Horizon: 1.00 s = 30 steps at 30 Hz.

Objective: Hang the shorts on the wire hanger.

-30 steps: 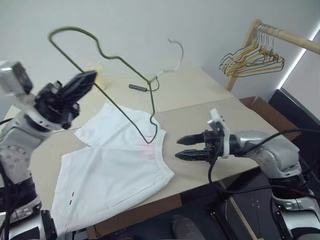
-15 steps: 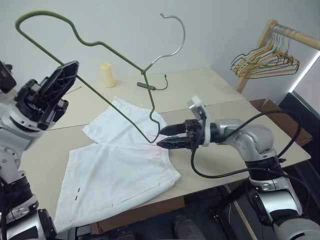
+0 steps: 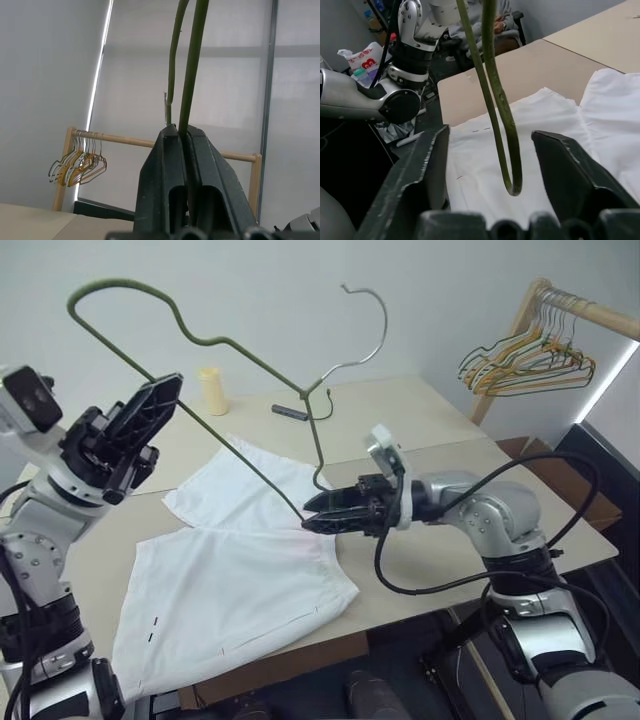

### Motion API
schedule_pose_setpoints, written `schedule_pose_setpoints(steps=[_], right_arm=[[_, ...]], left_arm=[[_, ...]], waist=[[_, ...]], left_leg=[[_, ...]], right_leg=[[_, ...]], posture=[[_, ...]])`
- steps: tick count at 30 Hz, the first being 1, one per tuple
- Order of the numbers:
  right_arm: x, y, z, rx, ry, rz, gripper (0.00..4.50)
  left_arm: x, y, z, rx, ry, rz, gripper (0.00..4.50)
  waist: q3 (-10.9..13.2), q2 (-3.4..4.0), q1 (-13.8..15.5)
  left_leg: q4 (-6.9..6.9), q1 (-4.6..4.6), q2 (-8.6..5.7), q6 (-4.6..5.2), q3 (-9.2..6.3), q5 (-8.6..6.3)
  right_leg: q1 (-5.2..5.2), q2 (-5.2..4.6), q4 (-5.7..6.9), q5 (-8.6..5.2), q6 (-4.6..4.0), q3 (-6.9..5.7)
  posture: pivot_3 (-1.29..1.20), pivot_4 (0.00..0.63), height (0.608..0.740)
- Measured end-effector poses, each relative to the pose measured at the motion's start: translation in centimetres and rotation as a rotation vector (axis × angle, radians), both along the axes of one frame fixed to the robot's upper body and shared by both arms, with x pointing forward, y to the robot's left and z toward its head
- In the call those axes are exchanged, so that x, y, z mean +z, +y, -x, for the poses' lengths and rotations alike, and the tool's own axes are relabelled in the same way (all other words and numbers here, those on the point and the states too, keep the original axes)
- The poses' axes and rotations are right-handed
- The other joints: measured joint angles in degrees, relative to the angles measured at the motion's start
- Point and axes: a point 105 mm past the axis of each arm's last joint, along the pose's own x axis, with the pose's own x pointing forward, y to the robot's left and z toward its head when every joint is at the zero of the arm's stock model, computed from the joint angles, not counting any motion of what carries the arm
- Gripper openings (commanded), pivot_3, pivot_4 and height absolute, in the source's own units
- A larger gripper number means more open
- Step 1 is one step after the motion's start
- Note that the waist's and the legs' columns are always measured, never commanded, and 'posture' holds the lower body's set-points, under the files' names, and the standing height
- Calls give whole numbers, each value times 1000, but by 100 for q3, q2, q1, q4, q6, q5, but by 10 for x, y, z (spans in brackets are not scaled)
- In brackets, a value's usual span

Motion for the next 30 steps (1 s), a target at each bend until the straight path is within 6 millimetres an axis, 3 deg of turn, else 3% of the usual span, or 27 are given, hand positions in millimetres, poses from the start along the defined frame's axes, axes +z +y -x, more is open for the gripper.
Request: schedule_pose_setpoints(steps=[5, 6, 16, 19, 24, 27, 30], right_arm=[[-7, 3, 3, 11, 23, 13, 184], [-6, 5, 7, 34, 17, 13, 19], [-7, 6, 9, 41, 11, 12, 19], [-11, 5, 9, 30, 24, 15, 0], [-11, 1, 3, -25, 21, 11, 0], [-13, -4, 0, -71, 43, 6, 0], [-17, -12, -4, -124, 74, 18, 0]], left_arm=[[0, -2, 1, -2, -6, -1, 0], [0, 0, 0, 10, -1, 2, 0], [-2, 2, -6, 42, 5, 19, 0], [-11, 3, -13, 76, 39, 7, 742], [-43, -11, -22, 106, 118, -108, 2439], [-64, -25, -26, 151, 132, -306, 3412], [-107, -29, -31, 222, 161, -618, 4406]], waist=[[0, 0, 5], [1, 1, 4], [1, 1, 6], [1, 1, 5], [1, 1, -5], [2, 3, -5], [4, 7, -10]], left_leg=[[0, -1, -1, 0, 0, 0], [0, -1, -1, 0, 0, 0], [0, 0, -1, 0, 0, 0], [0, 0, -2, 0, 0, 0], [0, -4, -1, 0, 0, 0], [0, -3, -4, 0, 2, 0], [-2, 1, -4, 0, 5, 0]], right_leg=[[0, 0, 0, 0, 0, 0], [0, -1, 0, 0, 0, 0], [0, 0, 0, 0, 0, 0], [0, 0, 0, 0, 0, 0], [-1, 1, -2, 0, -1, 0], [-1, 0, -2, 0, -1, 2], [1, 2, -3, -1, -2, 2]], posture=[[-170, 0, 740], [-170, 0, 740], [-175, 0, 740], [-181, 0, 740], [-190, 0, 740], [-193, 0, 740], [-200, 0, 740]])
